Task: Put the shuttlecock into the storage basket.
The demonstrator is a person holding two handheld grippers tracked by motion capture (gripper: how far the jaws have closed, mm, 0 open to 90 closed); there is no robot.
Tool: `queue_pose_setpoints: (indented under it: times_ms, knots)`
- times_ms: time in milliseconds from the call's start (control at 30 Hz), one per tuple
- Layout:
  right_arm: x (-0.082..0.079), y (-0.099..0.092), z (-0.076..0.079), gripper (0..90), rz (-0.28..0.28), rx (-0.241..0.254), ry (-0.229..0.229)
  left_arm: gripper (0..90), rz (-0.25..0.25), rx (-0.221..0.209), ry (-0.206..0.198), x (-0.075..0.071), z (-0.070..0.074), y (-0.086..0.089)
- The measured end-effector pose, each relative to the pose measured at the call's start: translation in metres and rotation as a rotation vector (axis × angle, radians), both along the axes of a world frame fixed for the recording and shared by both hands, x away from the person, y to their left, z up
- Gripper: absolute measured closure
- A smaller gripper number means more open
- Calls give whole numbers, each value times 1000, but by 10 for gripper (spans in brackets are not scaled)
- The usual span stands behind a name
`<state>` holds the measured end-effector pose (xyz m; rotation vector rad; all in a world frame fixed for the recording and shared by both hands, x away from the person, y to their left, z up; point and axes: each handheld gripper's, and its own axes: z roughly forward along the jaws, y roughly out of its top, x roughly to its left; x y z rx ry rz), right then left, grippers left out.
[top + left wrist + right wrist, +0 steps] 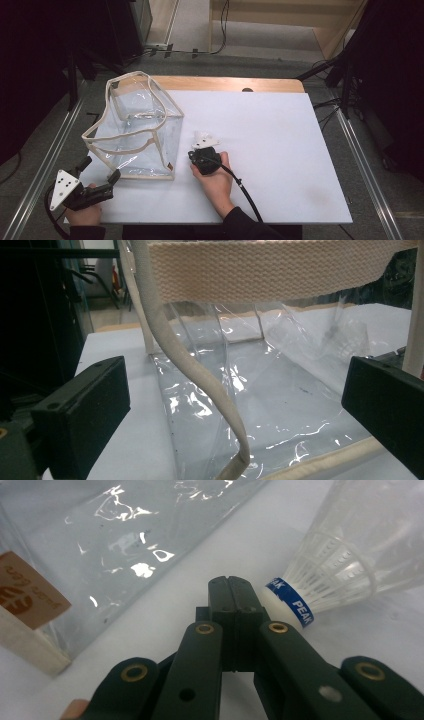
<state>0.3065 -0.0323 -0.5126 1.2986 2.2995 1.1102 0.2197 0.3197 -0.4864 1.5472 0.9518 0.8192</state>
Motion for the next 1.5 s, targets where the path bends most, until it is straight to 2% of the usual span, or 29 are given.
queue_pose_setpoints:
  times_ms: [233,433,700,767,1100,1167,1400,1500]
  knots:
    - [-1,-16,-1,879,-13,-32,9,0,0,0,0,0,0,0]
    - [-2,-29,-2,879,1,-55,12,0,0,0,1,0,0,0]
    - [-6,-44,-2,879,-11,-55,17,0,-1,-2,1,0,0,0]
    - [-8,-50,-2,878,-8,-60,6,0,-1,-2,1,0,0,0]
    - [-11,-81,-3,879,-59,-72,7,0,1,4,2,0,0,0]
    - [-10,-89,-3,878,-82,-68,5,0,-1,8,3,0,0,-1]
    - [3,-99,2,879,-141,-90,-7,0,-1,9,3,0,0,-1]
    - [11,-99,3,878,-149,-100,-11,0,0,6,2,0,0,0]
